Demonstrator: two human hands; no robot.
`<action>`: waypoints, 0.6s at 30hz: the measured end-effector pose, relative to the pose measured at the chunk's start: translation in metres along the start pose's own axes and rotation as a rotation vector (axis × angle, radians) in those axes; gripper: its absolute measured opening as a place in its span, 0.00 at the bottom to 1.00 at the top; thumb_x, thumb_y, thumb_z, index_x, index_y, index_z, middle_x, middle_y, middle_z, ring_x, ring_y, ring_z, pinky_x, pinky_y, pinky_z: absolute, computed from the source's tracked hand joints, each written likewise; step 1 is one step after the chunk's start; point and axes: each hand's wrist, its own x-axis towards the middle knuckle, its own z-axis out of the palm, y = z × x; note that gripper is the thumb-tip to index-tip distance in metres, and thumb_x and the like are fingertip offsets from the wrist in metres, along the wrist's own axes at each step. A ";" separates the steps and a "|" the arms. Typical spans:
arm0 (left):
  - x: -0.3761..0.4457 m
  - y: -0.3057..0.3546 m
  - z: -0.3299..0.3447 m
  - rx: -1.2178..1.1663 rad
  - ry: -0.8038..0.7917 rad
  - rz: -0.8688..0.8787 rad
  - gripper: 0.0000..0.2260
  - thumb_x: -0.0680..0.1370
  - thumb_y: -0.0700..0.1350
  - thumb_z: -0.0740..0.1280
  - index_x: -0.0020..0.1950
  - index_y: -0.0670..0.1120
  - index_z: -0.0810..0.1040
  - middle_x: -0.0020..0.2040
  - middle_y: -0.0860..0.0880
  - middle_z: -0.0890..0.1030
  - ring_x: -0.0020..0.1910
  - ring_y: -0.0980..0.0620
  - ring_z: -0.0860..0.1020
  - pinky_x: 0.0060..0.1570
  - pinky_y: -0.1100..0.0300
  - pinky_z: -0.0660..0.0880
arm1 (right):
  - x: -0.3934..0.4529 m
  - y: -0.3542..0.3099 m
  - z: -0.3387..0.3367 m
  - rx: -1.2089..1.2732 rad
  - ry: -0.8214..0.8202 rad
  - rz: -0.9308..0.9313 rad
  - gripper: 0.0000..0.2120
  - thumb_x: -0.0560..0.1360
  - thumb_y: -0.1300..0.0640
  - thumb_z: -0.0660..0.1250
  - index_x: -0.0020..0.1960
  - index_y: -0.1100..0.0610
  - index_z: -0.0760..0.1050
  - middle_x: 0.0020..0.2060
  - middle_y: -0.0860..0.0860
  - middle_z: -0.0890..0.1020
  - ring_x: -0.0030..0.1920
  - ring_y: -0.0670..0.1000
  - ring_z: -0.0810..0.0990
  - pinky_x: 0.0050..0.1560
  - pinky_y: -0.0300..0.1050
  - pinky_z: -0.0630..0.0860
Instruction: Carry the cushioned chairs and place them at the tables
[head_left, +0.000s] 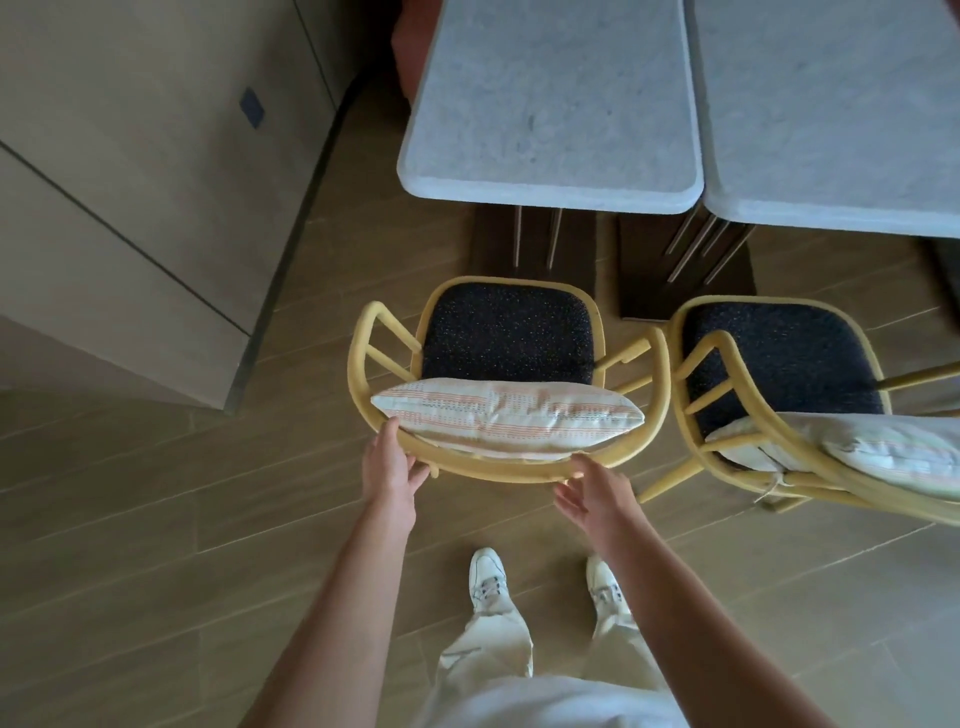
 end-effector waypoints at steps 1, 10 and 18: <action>-0.007 0.001 0.002 -0.017 -0.009 0.028 0.16 0.84 0.54 0.63 0.68 0.48 0.74 0.61 0.46 0.79 0.56 0.50 0.79 0.51 0.52 0.77 | -0.006 -0.007 -0.002 -0.033 -0.032 -0.040 0.12 0.81 0.55 0.66 0.60 0.61 0.74 0.51 0.58 0.80 0.51 0.53 0.82 0.56 0.51 0.81; -0.110 0.030 0.019 -0.101 0.036 0.393 0.22 0.84 0.59 0.56 0.73 0.50 0.72 0.66 0.53 0.77 0.66 0.53 0.75 0.70 0.49 0.69 | -0.094 -0.091 0.011 -0.373 -0.447 -0.558 0.20 0.82 0.42 0.59 0.70 0.47 0.73 0.63 0.44 0.78 0.65 0.47 0.75 0.72 0.52 0.69; -0.209 0.031 -0.045 -0.325 0.262 0.601 0.26 0.84 0.61 0.52 0.78 0.50 0.67 0.76 0.49 0.71 0.71 0.53 0.70 0.74 0.50 0.64 | -0.178 -0.082 0.057 -0.663 -0.851 -0.625 0.22 0.70 0.32 0.63 0.58 0.42 0.78 0.63 0.43 0.78 0.64 0.45 0.75 0.71 0.55 0.69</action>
